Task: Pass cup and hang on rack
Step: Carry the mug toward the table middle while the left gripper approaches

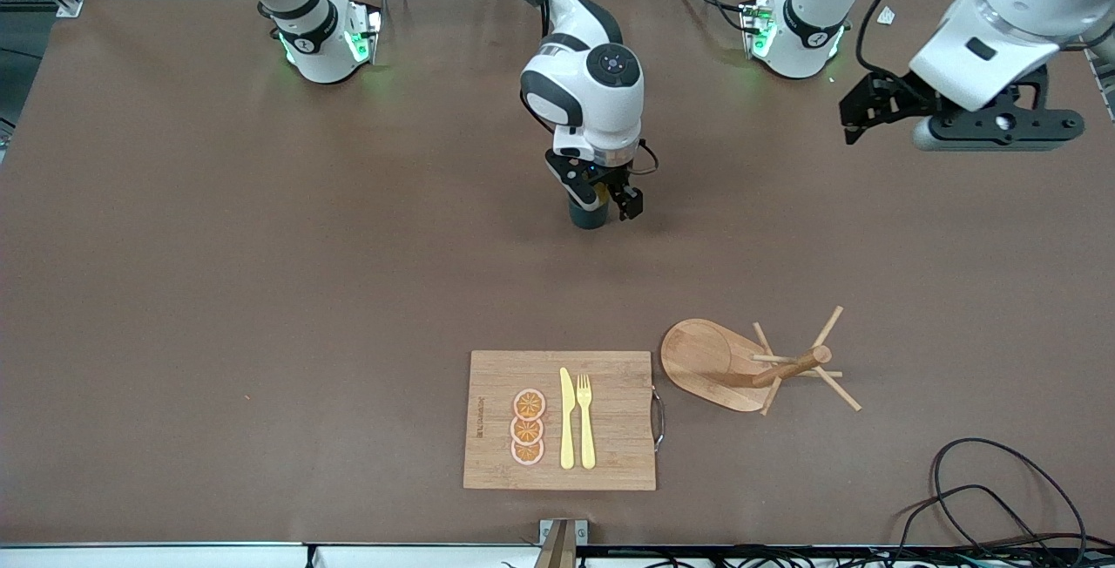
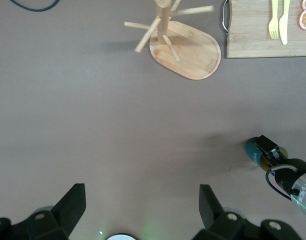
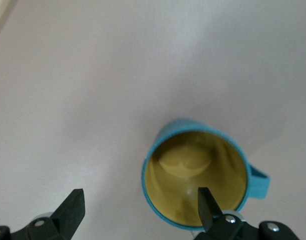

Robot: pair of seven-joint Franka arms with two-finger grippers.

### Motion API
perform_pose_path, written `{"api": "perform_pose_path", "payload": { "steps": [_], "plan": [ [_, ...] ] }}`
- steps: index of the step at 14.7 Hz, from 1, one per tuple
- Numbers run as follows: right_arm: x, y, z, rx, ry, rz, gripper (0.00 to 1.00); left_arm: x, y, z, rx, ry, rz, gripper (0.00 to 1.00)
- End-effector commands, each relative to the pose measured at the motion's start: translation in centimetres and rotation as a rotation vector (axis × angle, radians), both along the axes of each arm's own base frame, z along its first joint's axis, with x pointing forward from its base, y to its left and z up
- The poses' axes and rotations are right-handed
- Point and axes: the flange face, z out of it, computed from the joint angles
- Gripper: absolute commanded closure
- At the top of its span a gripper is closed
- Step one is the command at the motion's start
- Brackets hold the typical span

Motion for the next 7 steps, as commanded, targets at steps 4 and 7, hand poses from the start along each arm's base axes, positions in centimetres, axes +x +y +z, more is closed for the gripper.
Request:
{"api": "perform_pose_path", "payload": {
  "steps": [4,7],
  "plan": [
    [7.6,-11.9,14.2,-0.122,0.039,0.245,0.0,-2.8,-5.5,0.6,0.01,-0.016,0.108,0.0],
    [10.8,-19.1,19.4,-0.181,0.069,0.521,0.0,-4.5,-10.5,0.0,0.001,-0.028,0.178,0.0]
  ]
}}
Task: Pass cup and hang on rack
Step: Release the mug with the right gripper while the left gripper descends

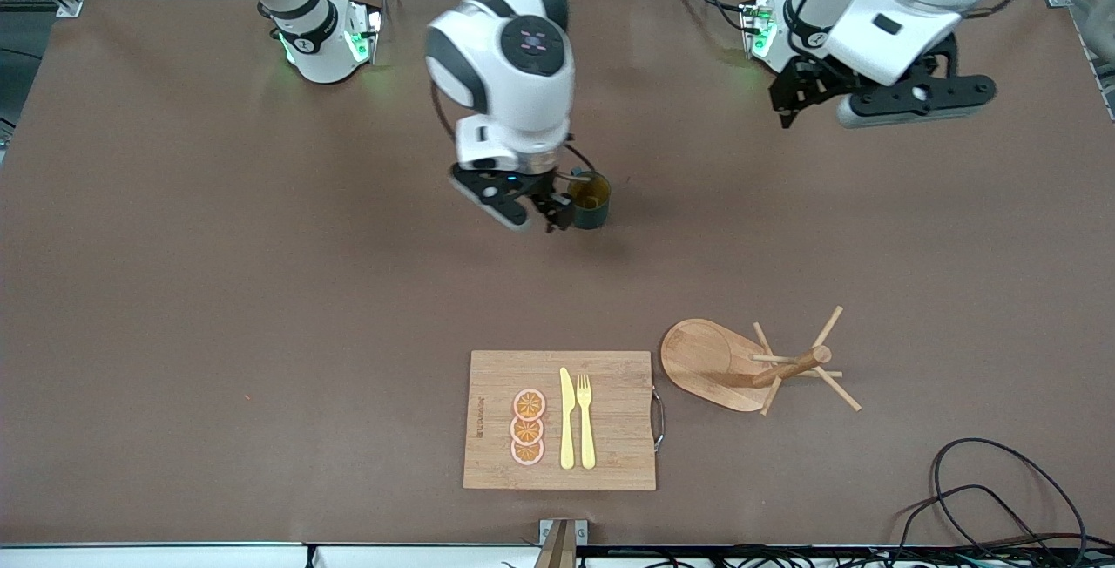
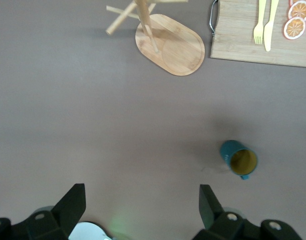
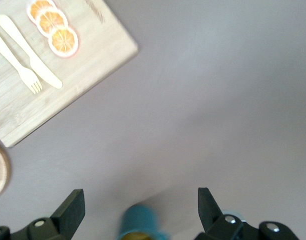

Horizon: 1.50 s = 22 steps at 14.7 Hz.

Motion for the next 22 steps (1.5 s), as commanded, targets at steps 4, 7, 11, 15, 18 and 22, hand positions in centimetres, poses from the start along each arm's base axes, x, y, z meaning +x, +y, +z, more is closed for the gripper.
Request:
{"api": "perform_pose_path", "payload": {
  "steps": [4,7,11,15,18,22],
  "plan": [
    [5.2,-13.8,6.7,-0.033,0.047,0.314,0.0,-4.9,-10.2,-3.3,-0.002,-0.046,0.141,0.0],
    [7.3,-19.4,8.4,-0.025,0.048,0.372,0.0,-8.4,-16.2,-7.1,0.048,-0.068,0.158,0.0],
    [7.9,-27.8,11.9,-0.02,0.076,0.441,0.0,-13.7,-23.6,-11.9,0.109,-0.121,0.277,0.0],
    [8.0,-38.9,14.3,0.064,0.104,0.464,0.0,-19.4,-30.5,-19.9,0.182,-0.277,0.433,0.0],
    [7.3,-44.2,15.4,0.069,0.115,0.49,0.0,-22.5,-33.6,-25.4,0.191,-0.406,0.5,0.0],
    [6.3,-47.1,16.1,0.075,0.122,0.48,0.0,-24.8,-35.6,-32.6,0.213,-0.556,0.468,0.0]
  ]
}}
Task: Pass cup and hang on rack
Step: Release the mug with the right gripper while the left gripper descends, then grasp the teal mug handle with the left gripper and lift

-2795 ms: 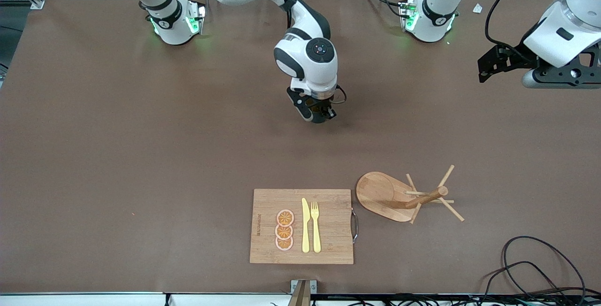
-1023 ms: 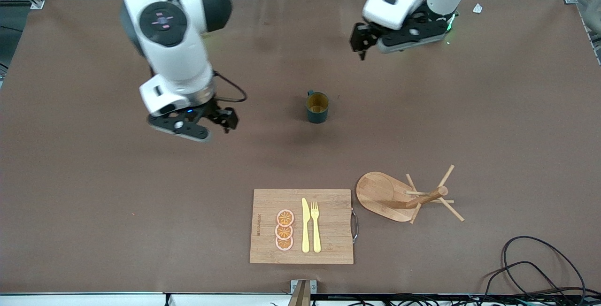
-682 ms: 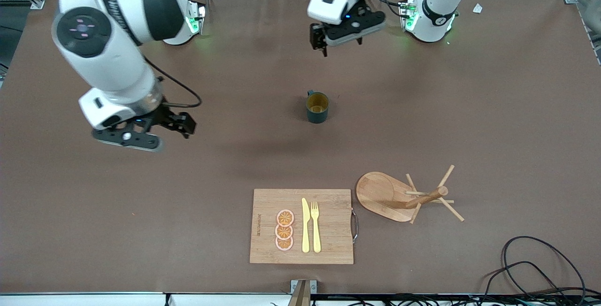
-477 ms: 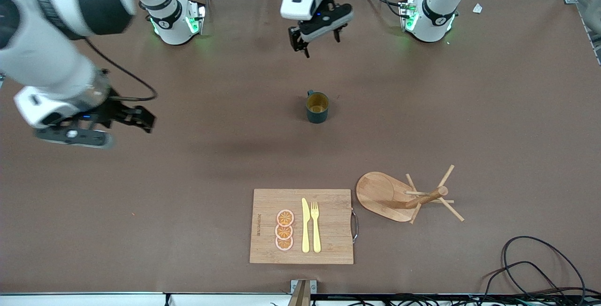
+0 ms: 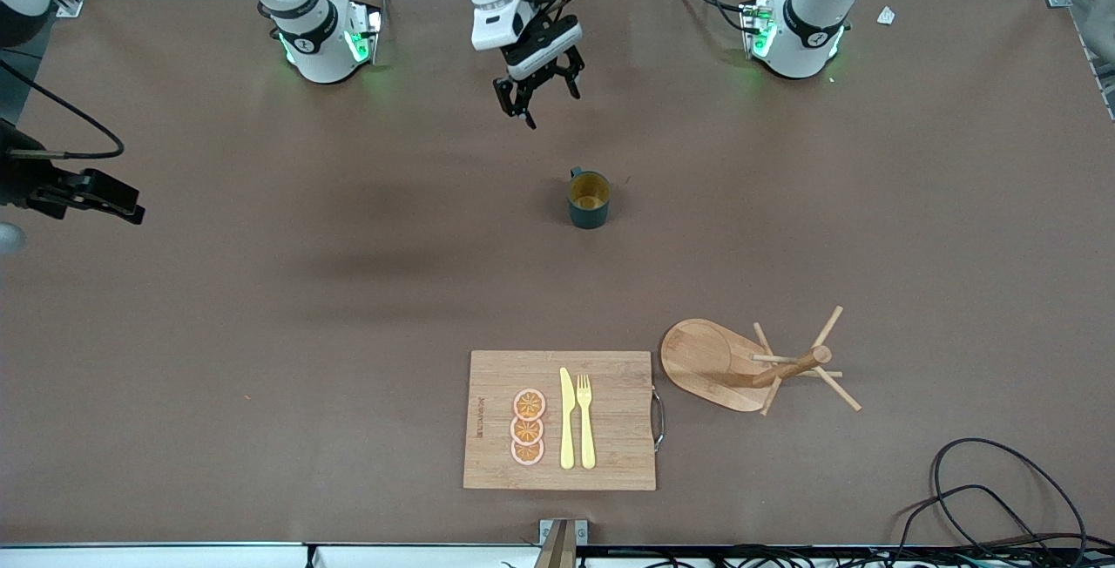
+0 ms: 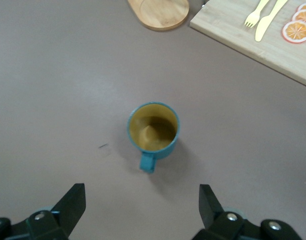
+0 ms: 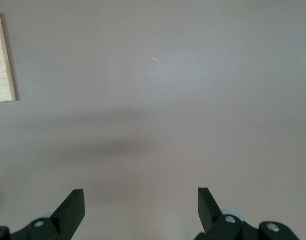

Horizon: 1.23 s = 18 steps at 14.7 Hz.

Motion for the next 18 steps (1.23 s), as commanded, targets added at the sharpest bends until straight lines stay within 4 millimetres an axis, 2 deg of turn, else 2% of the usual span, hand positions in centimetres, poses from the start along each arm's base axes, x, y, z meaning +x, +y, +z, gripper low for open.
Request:
{"api": "perform_pose_path", "payload": {
  "steps": [1,4,5,8,9,11,15,18],
  "plan": [
    [-2.1,-0.4,0.3,0.018,0.004,0.008,0.0,-0.6,-1.1,-4.1,0.054,-0.09,-0.028,0.0],
    [-3.7,-0.9,0.4,0.02,-0.009,0.001,0.0,-2.5,-1.5,-7.6,0.136,-0.163,-0.084,0.0],
    [-4.1,-1.2,0.4,0.021,-0.016,-0.004,0.0,-2.3,-1.0,-8.9,0.174,-0.19,-0.08,0.0],
    [-5.3,-1.3,-0.6,0.023,-0.047,-0.004,0.0,-3.8,0.4,-13.2,0.281,-0.291,-0.085,0.0],
    [-5.7,-1.3,-1.0,0.024,-0.059,-0.004,0.0,-4.4,0.8,-15.3,0.335,-0.322,-0.1,0.01],
    [-5.7,-1.3,-0.9,0.025,-0.069,-0.004,0.0,-4.7,1.0,-17.3,0.379,-0.401,-0.112,0.04],
    [-5.9,-1.3,-0.9,0.026,-0.069,-0.004,0.0,-4.4,1.1,-19.7,0.376,-0.462,-0.126,0.09],
    [-5.6,-1.2,-0.3,0.023,-0.084,-0.004,0.0,-4.4,1.3,-20.6,0.381,-0.468,-0.131,0.19]
  ]
}}
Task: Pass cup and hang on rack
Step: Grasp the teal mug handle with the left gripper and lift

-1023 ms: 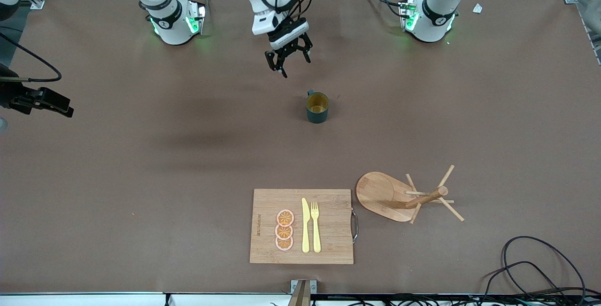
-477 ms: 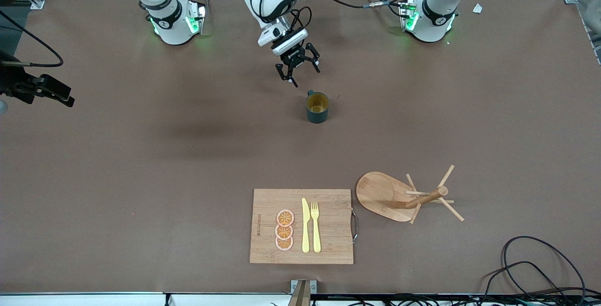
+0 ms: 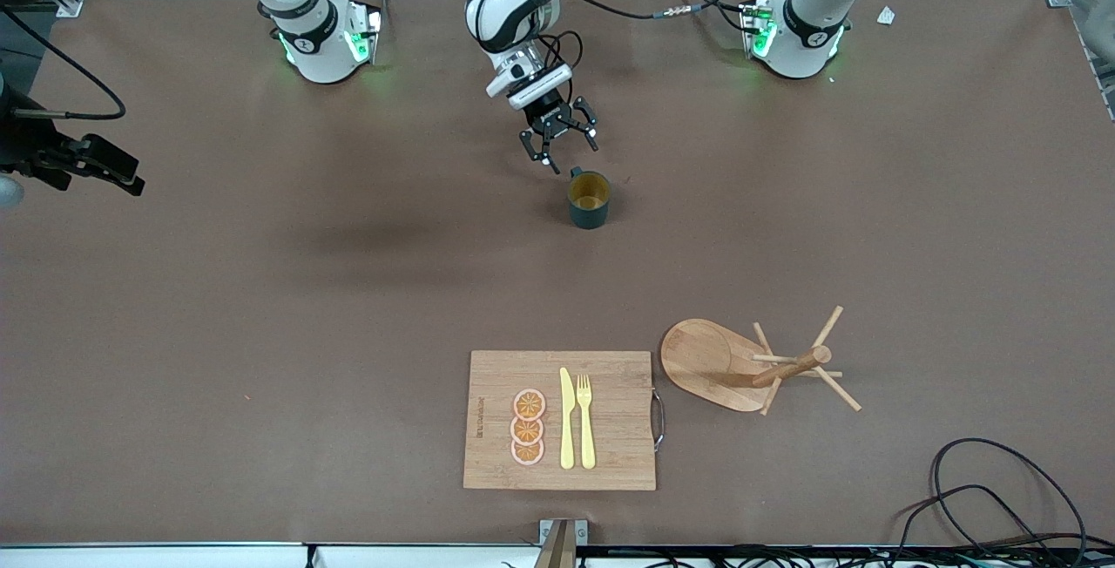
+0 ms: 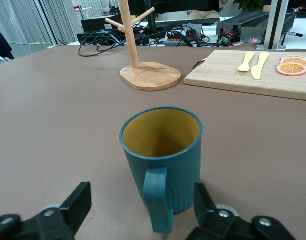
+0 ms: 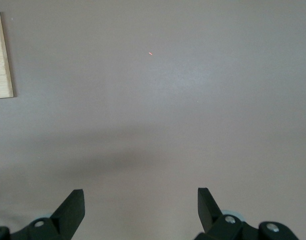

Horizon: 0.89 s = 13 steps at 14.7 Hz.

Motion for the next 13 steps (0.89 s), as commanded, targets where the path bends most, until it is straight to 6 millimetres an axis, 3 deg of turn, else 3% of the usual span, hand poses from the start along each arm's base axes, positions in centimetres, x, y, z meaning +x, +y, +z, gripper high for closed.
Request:
{"api": "perform_pose_path", "payload": {
  "steps": [1,2,4,10,13],
  "plan": [
    [-0.6,0.0,1.5,0.007,-0.038,0.01,0.0,0.4,-0.2,-0.3,0.001,-0.028,-0.012,0.2],
    [-0.4,0.0,2.9,0.005,-0.064,0.007,0.0,0.6,-0.2,-0.5,0.002,-0.037,-0.02,0.21],
    [0.1,-0.2,3.5,0.003,-0.078,0.005,0.0,1.3,-0.7,-0.9,-0.005,-0.041,-0.018,0.26],
    [0.1,-0.2,3.5,0.003,-0.076,-0.007,0.0,1.3,-0.8,-1.9,0.01,-0.027,-0.022,0.46],
    [0.1,-0.2,3.5,-0.001,-0.079,-0.007,0.0,1.4,-0.8,-1.9,0.013,-0.024,-0.023,0.64]
  ]
}}
